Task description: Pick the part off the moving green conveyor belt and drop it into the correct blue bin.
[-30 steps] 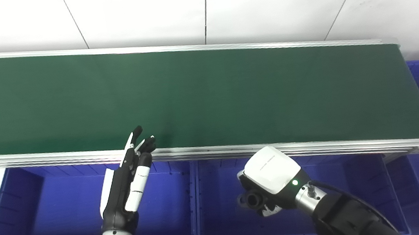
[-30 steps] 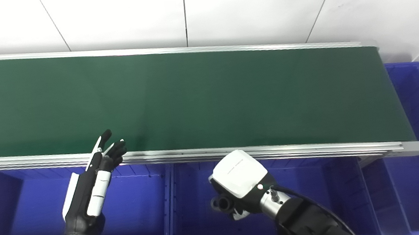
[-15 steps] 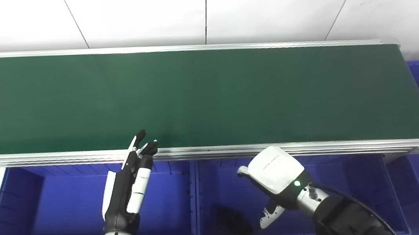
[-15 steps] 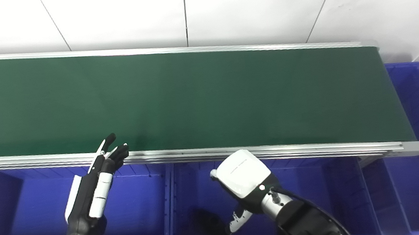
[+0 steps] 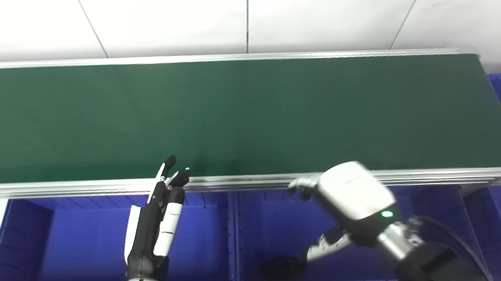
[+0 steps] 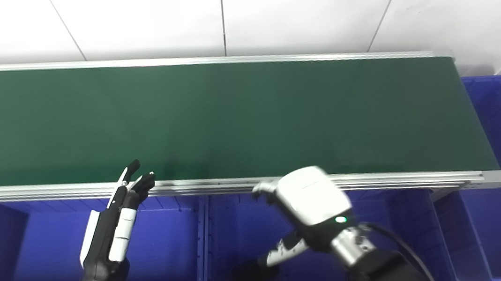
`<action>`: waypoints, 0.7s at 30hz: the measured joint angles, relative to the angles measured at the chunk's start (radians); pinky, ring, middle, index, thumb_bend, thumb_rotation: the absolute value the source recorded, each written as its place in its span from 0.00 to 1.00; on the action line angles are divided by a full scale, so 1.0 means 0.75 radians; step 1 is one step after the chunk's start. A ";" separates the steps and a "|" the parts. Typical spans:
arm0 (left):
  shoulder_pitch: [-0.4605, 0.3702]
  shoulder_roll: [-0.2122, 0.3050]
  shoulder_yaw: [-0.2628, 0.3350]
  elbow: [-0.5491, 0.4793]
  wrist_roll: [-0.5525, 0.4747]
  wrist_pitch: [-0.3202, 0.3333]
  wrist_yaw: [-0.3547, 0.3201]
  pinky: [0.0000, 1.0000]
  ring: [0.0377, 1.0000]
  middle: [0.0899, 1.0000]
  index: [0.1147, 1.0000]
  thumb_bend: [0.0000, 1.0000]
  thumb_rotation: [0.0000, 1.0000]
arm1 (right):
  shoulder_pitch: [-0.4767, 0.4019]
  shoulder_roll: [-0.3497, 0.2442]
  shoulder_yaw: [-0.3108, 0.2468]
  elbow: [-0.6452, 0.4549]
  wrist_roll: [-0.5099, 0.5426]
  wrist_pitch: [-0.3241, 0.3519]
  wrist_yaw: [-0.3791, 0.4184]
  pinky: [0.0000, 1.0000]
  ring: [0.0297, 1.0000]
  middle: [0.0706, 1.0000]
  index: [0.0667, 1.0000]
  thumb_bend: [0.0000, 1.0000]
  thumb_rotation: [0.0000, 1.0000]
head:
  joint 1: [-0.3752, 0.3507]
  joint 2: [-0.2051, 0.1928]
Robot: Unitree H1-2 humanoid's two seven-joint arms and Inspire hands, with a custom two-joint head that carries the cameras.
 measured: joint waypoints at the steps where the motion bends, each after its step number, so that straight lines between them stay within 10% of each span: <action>1: 0.003 0.000 0.003 0.009 0.000 -0.002 0.001 0.92 0.90 0.90 0.96 0.52 0.91 | 0.028 0.048 -0.049 0.003 0.089 0.012 -0.035 0.43 0.52 0.62 0.69 0.79 0.48 | 0.002 -0.004; 9: 0.000 0.002 0.016 0.117 0.000 -0.020 0.002 0.95 0.96 0.98 0.96 0.59 0.97 | 0.184 0.331 -0.257 0.223 0.788 0.015 -0.156 0.70 0.73 0.76 0.79 0.77 0.78 | 0.002 -0.055; 13: -0.006 0.006 0.032 0.170 0.027 -0.167 0.030 0.96 0.96 0.98 0.93 0.60 0.95 | 0.193 0.435 -0.344 0.394 1.123 -0.036 -0.279 0.79 0.84 0.88 0.86 0.76 0.93 | 0.021 -0.092; 21: -0.039 0.026 0.062 0.190 0.105 -0.417 0.081 1.00 1.00 1.00 0.94 0.59 0.95 | 0.165 0.356 -0.281 0.540 1.173 -0.260 -0.418 0.84 0.90 0.94 0.93 0.84 1.00 | -0.016 -0.137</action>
